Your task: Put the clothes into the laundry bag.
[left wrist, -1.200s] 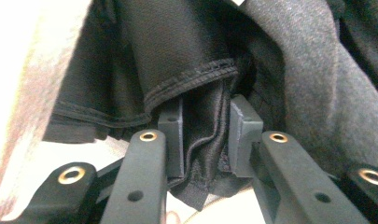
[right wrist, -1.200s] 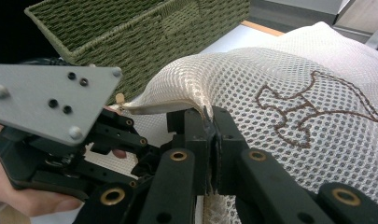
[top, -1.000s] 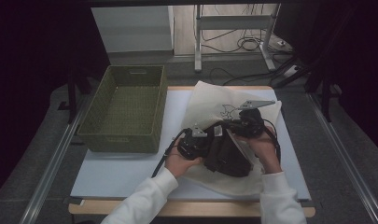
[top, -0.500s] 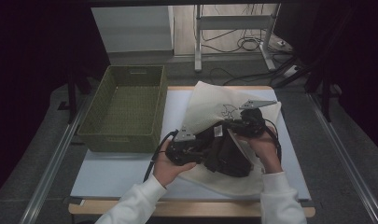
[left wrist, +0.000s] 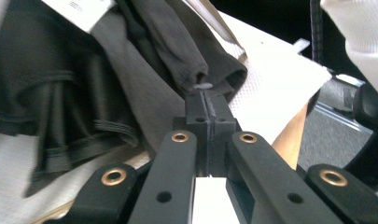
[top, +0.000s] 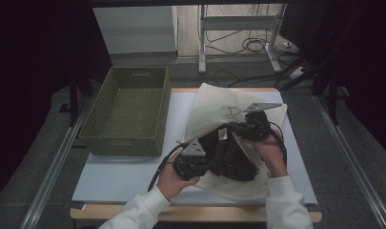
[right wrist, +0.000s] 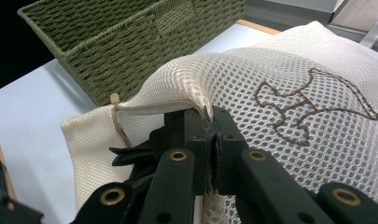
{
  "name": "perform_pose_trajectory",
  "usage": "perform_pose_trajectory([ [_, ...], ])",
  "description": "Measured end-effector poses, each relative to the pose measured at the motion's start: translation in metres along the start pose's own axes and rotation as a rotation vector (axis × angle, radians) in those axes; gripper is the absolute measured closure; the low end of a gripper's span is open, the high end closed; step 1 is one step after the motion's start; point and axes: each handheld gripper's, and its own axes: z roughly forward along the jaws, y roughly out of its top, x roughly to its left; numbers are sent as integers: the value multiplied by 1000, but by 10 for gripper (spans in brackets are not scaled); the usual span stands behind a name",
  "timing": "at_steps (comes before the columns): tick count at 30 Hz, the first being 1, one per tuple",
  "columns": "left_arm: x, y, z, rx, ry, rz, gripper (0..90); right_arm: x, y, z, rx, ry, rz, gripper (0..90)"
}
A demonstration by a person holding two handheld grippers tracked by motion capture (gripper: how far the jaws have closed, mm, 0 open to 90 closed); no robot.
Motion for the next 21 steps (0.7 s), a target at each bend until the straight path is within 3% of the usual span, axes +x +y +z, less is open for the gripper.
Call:
perform_pose_trajectory([
  [6,-3,-3,16,53,-16,15,900,0,0,0,0,2,0,865],
  [11,0,-5,28,93,0,29,900,0,0,1,0,1,-1,865],
  [16,9,-7,41,142,59,61,900,0,0,1,3,3,0,865],
  [18,13,-8,47,145,70,45,900,0,0,2,4,5,0,865],
  [21,18,-8,52,161,86,56,900,1,0,2,5,8,0,865],
])
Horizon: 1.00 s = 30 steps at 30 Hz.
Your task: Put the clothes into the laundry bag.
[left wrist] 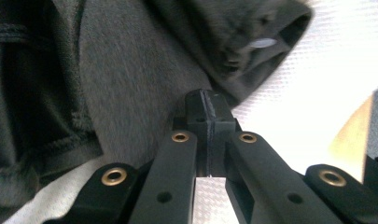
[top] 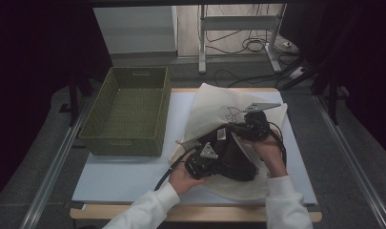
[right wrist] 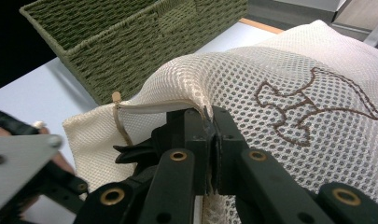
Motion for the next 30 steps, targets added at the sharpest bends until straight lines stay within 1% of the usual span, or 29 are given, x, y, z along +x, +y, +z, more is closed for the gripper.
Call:
perform_pose_trajectory([
  [1,1,1,2,9,7,3,900,0,0,0,0,0,0,865],
  [3,3,1,7,9,11,-6,900,0,0,0,-1,1,-1,865],
  [4,5,1,8,16,14,-3,900,0,0,0,-1,0,0,865],
  [5,5,1,10,13,21,-4,900,0,0,0,-2,-1,-1,865],
  [8,8,5,15,20,45,1,900,0,0,-1,-4,-1,-2,865],
  [10,11,7,17,33,73,19,900,0,0,-1,-4,-1,-1,865],
  [13,16,9,23,37,82,-1,900,0,0,-2,-5,1,-1,865],
  [15,19,9,27,27,82,-32,900,0,0,-2,-6,2,0,865],
  [19,20,11,31,20,120,-32,900,-1,0,-3,-9,5,0,866],
  [23,24,13,34,18,141,-30,900,-1,1,-4,-12,6,0,865],
  [24,26,13,34,16,150,-33,900,0,1,-4,-13,8,0,865],
  [26,28,14,37,1,163,-61,900,0,1,-4,-15,9,0,866],
  [28,30,15,40,-13,168,-74,900,0,1,-4,-16,12,4,865],
  [30,30,16,41,-16,178,-79,900,-1,1,-4,-17,12,5,866],
])
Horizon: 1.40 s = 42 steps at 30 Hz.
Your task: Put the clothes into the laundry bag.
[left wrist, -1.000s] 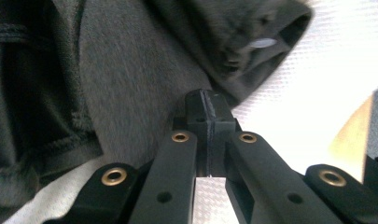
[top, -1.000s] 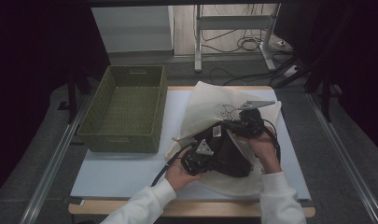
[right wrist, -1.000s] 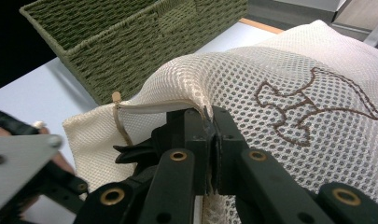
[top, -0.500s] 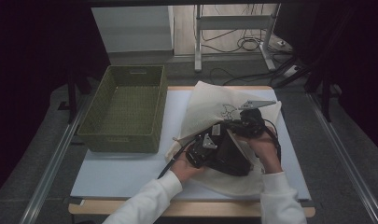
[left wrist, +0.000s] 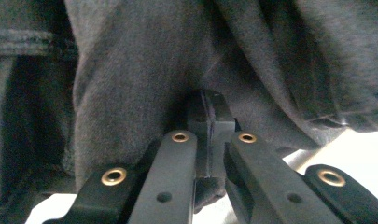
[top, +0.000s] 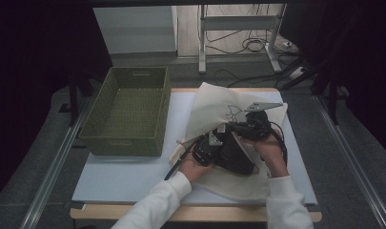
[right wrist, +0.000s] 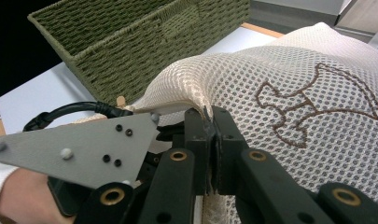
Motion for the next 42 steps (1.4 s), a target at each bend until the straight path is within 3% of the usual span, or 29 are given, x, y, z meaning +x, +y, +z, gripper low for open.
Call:
perform_pose_trajectory([
  [7,-3,-2,-9,-21,-32,-18,900,-1,-1,0,-2,-3,2,865],
  [13,-11,-10,-38,-71,-115,-5,900,-2,-1,0,-3,-6,4,865],
  [17,-17,-8,-61,-129,-175,-9,900,-3,-1,0,1,-7,7,865],
  [20,-24,-3,-70,-158,-226,-15,900,-3,-2,1,3,-9,7,865],
  [22,-30,1,-70,-163,-236,7,900,-3,-2,2,4,-9,6,865],
  [26,-36,10,-60,-154,-220,34,900,-3,-2,2,5,-9,8,865],
  [29,-35,15,-45,-125,-176,60,900,-4,-2,1,4,-8,8,865],
  [37,-23,14,-15,-52,-104,35,900,-5,-2,0,2,-9,7,865],
  [42,-18,13,-6,-48,-84,23,900,-4,-2,1,2,-10,6,865],
])
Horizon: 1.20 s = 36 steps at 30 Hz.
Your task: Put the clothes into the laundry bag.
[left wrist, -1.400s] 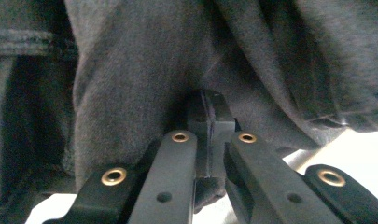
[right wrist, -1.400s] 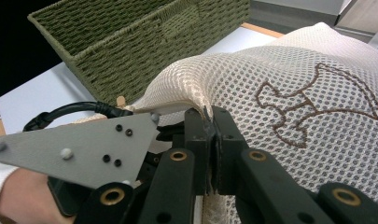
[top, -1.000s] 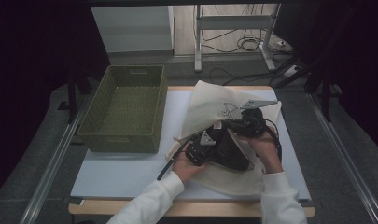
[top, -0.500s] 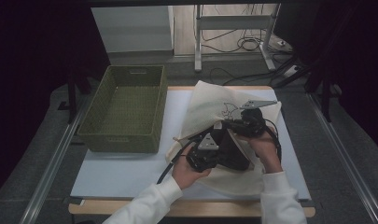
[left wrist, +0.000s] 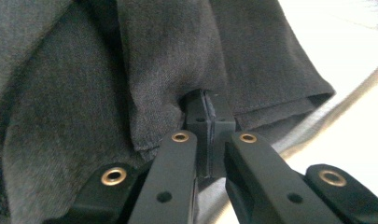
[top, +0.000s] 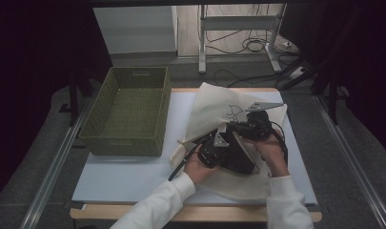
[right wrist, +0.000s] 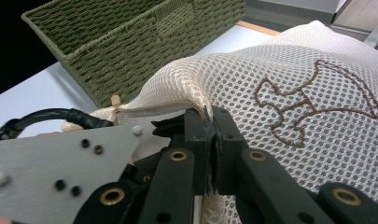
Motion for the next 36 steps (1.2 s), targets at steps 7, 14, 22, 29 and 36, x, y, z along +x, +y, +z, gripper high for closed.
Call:
perform_pose_trajectory([
  [7,0,-1,9,5,35,21,900,0,0,0,0,1,2,865],
  [14,3,0,13,3,53,23,900,0,0,-1,-5,-1,2,865],
  [22,9,3,18,-2,95,29,900,0,1,-2,-7,-2,1,865],
  [29,10,5,20,-10,112,24,900,0,1,-3,-12,-1,-1,865],
  [36,5,2,9,-37,56,-5,900,-1,0,-2,-9,-2,3,865],
])
